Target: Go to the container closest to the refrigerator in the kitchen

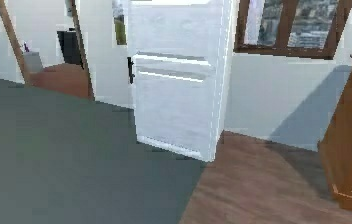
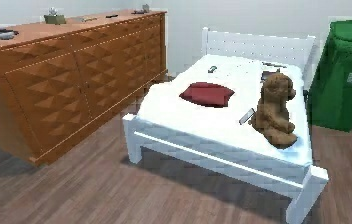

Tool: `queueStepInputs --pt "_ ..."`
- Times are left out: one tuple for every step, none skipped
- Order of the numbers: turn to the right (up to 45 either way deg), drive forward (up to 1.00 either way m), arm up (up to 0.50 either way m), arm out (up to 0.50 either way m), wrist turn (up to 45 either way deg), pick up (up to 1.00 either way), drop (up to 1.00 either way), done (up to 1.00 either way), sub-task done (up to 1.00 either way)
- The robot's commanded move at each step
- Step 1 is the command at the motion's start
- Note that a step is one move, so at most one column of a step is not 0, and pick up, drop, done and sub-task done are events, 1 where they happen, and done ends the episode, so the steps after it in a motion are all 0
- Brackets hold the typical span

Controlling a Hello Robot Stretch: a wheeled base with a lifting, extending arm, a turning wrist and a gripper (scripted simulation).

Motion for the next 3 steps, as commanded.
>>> queueStepInputs --pt "-33.0 0.0 0.0 0.0 0.0 0.0 0.0 0.0 0.0" --pt "0.0 1.0 0.0 0.0 0.0 0.0 0.0 0.0 0.0" --pt "-3.0 0.0 0.0 0.0 0.0 0.0 0.0 0.0 0.0"
